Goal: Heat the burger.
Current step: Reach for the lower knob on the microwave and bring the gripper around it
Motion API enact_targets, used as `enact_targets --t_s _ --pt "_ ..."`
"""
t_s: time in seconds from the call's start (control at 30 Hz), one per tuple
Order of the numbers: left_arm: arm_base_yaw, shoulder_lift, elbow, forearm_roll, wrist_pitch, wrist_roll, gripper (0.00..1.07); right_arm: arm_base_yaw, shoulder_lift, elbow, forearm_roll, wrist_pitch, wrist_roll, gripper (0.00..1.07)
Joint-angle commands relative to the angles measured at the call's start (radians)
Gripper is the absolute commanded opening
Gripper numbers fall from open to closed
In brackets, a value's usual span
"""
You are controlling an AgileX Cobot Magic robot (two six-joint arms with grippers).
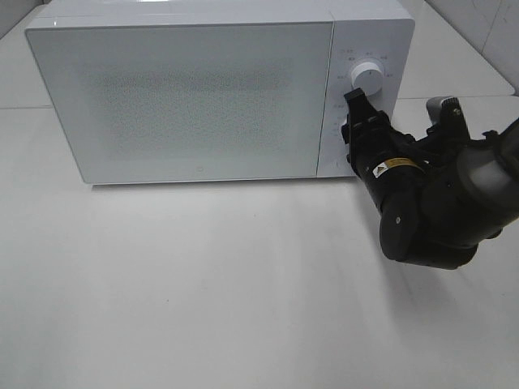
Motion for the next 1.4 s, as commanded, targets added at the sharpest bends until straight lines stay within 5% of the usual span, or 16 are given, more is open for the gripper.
enact_targets --t_s 0.03,0.57,1.07,1.4 --pt "0.002 -0.006 0.0 0.001 0.0 0.0 0.88 0.012 -0.011 -0.022 -0.194 -0.042 0.149 0.01" --pt "0.002 -0.006 0.0 0.001 0.0 0.0 0.88 0.012 -0.011 -0.022 -0.233 -0.197 0.505 0.01" --pt "0.002 -0.006 0.0 0.001 0.0 0.0 0.88 0.012 -0.011 -0.021 -0.23 -0.23 0.506 0.03" --pt "0.002 -0.006 0.0 0.001 0.0 0.0 0.88 0.012 -0.011 -0.018 -0.198 -0.23 0.486 0.26"
